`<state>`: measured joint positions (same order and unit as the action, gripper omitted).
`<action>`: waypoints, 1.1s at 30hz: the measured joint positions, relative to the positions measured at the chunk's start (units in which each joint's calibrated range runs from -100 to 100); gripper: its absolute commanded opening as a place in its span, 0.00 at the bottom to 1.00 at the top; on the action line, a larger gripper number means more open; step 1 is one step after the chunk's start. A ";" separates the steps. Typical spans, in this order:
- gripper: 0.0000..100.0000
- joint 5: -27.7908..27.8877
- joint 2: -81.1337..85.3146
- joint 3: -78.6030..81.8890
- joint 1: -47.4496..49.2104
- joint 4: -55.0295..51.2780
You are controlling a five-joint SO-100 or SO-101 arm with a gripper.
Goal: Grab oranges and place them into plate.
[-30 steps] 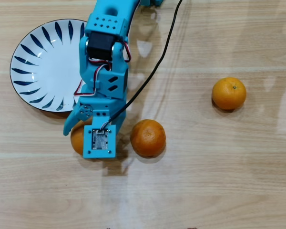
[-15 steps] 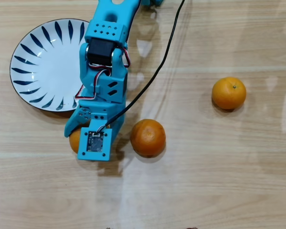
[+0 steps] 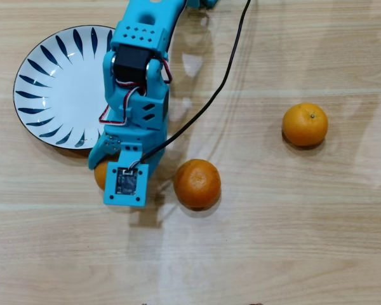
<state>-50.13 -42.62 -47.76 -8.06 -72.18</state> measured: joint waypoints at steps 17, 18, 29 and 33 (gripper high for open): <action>0.32 2.71 12.95 -8.68 -2.95 -14.21; 0.32 3.44 14.13 -8.68 -3.88 -15.33; 0.32 10.38 27.59 9.56 -19.76 -16.37; 0.32 11.79 30.72 23.02 -22.79 -9.56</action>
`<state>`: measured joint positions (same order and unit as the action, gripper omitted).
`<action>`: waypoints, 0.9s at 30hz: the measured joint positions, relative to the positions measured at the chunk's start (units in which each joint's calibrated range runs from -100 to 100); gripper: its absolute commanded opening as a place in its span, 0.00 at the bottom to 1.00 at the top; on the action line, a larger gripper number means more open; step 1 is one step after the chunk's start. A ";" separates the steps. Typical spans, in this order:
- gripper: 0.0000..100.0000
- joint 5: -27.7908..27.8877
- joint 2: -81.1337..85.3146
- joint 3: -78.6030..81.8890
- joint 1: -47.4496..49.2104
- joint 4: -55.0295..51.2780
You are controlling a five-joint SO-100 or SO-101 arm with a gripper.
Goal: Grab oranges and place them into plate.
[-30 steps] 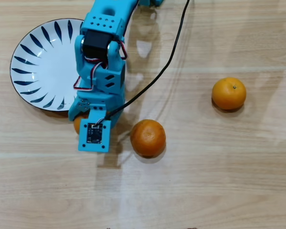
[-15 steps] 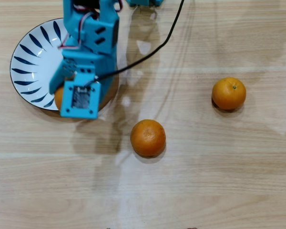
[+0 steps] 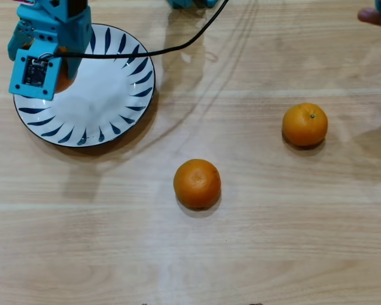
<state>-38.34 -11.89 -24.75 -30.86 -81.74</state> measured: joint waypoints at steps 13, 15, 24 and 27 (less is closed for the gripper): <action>0.42 0.52 2.71 26.21 -0.08 19.12; 0.44 0.57 3.64 26.12 0.00 19.29; 0.45 0.63 4.91 24.35 2.11 19.29; 0.43 0.42 6.26 20.19 5.15 16.02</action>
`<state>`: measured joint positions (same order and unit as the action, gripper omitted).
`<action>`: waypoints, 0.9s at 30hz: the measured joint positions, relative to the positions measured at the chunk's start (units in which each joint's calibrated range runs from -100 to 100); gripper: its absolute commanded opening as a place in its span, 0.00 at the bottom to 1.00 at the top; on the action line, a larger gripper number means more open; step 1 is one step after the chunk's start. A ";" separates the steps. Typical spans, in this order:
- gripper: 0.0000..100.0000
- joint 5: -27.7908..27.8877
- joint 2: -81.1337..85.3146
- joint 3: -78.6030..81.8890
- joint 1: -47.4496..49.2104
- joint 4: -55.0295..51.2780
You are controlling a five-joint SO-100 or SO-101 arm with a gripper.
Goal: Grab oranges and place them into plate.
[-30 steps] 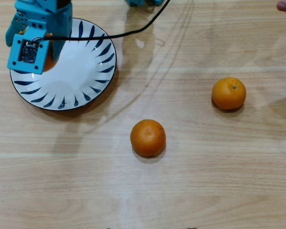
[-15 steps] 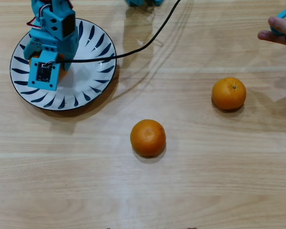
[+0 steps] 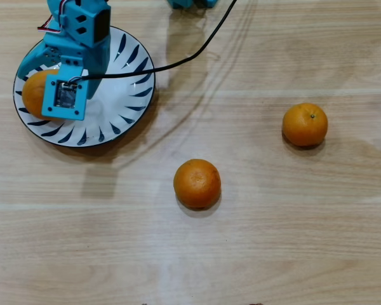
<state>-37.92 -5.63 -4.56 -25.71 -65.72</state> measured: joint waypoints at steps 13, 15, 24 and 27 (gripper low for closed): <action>0.36 -10.85 4.49 -7.70 24.74 -4.65; 0.43 -14.50 3.22 -7.44 28.70 -3.01; 0.46 -19.82 -5.33 -7.35 38.67 7.15; 0.46 -20.03 -8.29 -7.35 39.26 10.42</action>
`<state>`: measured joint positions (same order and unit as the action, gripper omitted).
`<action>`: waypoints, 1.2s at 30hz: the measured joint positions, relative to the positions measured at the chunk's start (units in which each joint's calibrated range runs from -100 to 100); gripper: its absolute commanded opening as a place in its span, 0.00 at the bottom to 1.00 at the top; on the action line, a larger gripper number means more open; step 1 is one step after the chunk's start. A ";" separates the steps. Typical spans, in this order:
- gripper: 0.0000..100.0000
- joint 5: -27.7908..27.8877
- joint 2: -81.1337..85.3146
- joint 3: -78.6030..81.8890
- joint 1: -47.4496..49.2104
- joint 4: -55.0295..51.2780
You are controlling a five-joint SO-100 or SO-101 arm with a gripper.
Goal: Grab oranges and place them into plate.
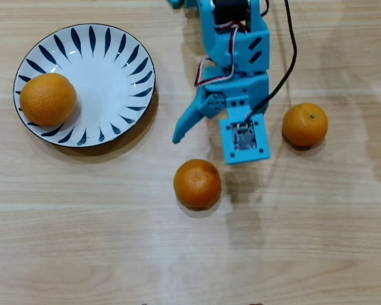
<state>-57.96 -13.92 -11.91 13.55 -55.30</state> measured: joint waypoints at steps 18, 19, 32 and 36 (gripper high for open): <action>0.46 0.00 -14.47 0.09 -2.03 13.26; 0.46 0.05 -14.98 0.09 -2.45 13.52; 0.28 2.24 -17.01 0.00 -3.80 17.92; 0.26 2.30 -16.93 0.00 -4.47 17.92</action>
<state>-55.66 -30.85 -11.91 9.08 -37.38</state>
